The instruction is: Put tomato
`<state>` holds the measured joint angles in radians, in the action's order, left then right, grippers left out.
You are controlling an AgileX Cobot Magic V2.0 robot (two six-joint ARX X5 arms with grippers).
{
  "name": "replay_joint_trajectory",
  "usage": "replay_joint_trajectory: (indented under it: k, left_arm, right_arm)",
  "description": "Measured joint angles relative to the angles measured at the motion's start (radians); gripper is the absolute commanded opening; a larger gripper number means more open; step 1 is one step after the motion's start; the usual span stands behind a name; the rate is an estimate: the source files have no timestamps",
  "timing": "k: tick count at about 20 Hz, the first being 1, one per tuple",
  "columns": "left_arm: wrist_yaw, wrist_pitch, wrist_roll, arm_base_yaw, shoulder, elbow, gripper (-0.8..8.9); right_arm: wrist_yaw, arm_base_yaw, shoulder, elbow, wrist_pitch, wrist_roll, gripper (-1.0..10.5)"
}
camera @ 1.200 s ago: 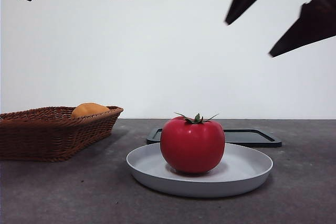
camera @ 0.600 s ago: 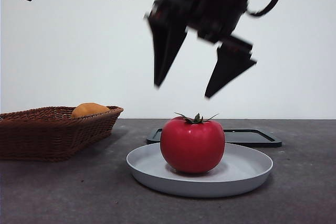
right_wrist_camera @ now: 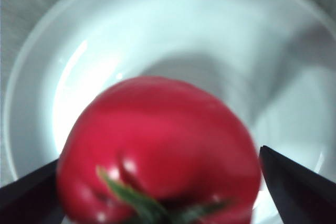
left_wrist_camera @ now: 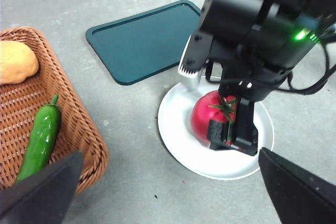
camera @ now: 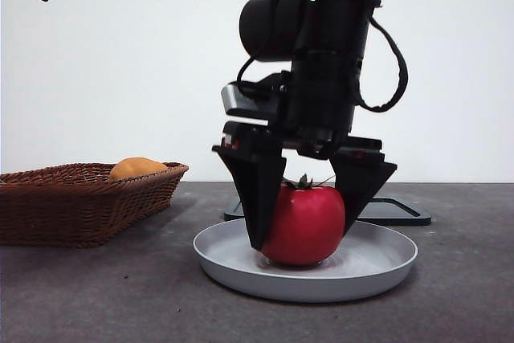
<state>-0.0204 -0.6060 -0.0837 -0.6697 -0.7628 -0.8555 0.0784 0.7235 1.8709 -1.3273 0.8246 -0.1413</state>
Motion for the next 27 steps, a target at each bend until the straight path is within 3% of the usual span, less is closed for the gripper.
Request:
replay_joint_trajectory:
  k: [3, 5, 9, 12, 17, 23, 27]
  left_arm:
    - [0.0, 0.0, 0.0, 0.0, 0.0, 0.0, 6.26]
    - [0.0, 0.0, 0.0, 0.0, 0.0, 0.0, 6.26]
    - [0.0, 0.0, 0.0, 0.0, 0.0, 0.0, 6.26]
    - [0.0, 0.0, 0.0, 0.0, 0.0, 0.0, 6.26]
    - [0.0, 0.0, 0.0, 0.0, 0.0, 0.0, 6.26]
    - [0.0, 0.0, 0.0, 0.0, 0.0, 0.0, 6.26]
    - [0.0, 0.0, 0.0, 0.0, 0.0, 0.0, 6.26]
  right_arm:
    - [0.0, 0.009, 0.003, 0.0, -0.018, -0.02, 3.9]
    - [-0.001, 0.01, 0.003, 0.0, -0.023, -0.024, 2.8]
    - [-0.004, 0.004, 0.003, -0.031, 0.03, -0.031, 2.7]
    - [-0.056, -0.023, 0.003, -0.142, 0.078, -0.031, 2.7]
    - [-0.064, -0.165, 0.025, -0.356, 0.097, -0.016, 2.7]
    - [-0.017, -0.314, 0.281, -0.672, 0.151, 0.006, 2.7]
    - [0.006, -0.344, 0.41, -0.743, 0.108, 0.011, 2.7]
